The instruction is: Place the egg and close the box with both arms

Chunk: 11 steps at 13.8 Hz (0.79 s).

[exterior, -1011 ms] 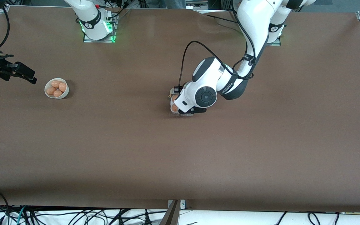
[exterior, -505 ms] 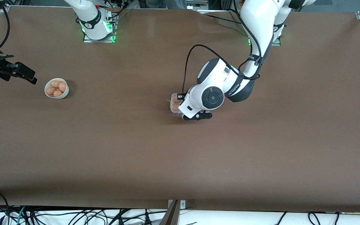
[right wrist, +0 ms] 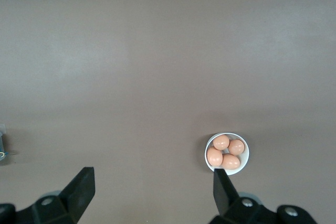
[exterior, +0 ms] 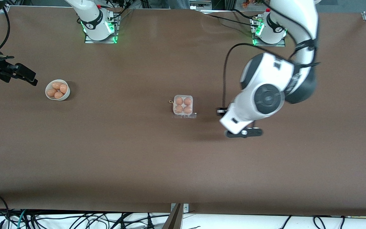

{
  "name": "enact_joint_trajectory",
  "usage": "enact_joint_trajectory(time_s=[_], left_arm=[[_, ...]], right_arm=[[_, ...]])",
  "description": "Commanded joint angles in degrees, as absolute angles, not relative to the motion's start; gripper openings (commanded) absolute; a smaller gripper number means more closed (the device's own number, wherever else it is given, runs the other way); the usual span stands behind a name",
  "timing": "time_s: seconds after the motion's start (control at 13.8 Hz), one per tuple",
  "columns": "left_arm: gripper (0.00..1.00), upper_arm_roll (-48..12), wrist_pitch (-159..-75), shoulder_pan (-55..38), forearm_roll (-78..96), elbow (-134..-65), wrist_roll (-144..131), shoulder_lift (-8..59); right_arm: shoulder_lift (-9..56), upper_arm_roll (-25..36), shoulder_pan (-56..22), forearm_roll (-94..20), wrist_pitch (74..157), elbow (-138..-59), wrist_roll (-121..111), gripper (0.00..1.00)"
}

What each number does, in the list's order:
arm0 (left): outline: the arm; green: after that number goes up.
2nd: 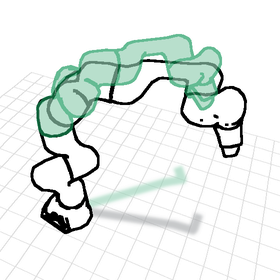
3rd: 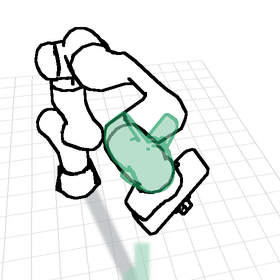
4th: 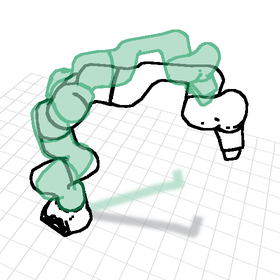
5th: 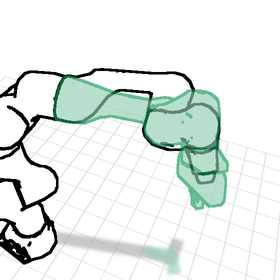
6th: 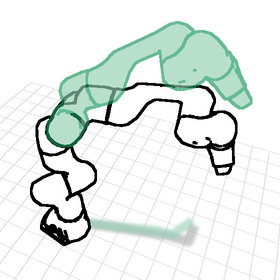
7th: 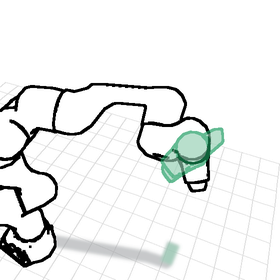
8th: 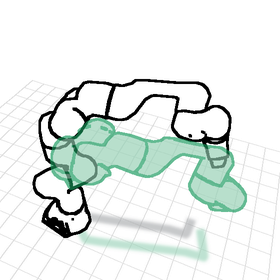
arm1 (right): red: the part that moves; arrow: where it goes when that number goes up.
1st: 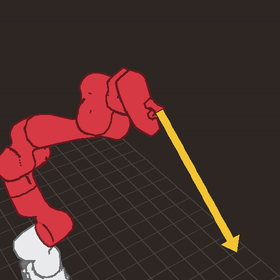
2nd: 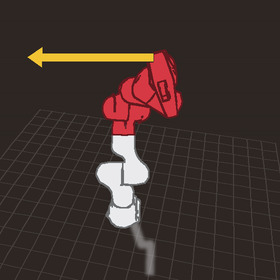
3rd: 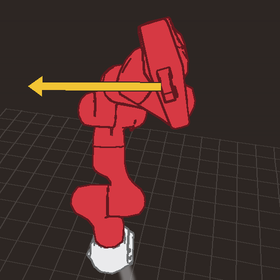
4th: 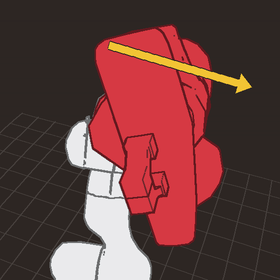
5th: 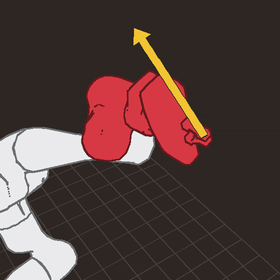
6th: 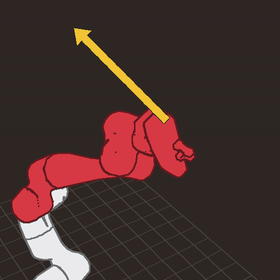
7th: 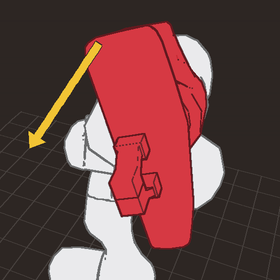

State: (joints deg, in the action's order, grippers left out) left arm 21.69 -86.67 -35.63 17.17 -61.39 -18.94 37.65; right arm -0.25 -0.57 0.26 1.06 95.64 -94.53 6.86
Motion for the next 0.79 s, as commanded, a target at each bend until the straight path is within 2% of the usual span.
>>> enact_joint_trajectory(time_s=[0.0,0.22,0.72], left_arm=[[1.00,27.0,-84.9,-35.3,12.0,-61.3,-10.6,34.7],[1.00,32.4,-84.9,-35.0,11.7,-61.3,-7.0,33.9],[1.00,39.0,-84.8,-32.6,11.5,-61.4,-6.8,32.8]], right_arm=[[-0.4,-1.1,0.9,1.1,95.6,-94.5,6.6,1.00],[-0.5,-1.1,0.9,1.1,95.5,-94.6,6.6,1.00],[-0.5,-1.1,0.8,1.1,95.5,-94.6,6.7,1.00]])
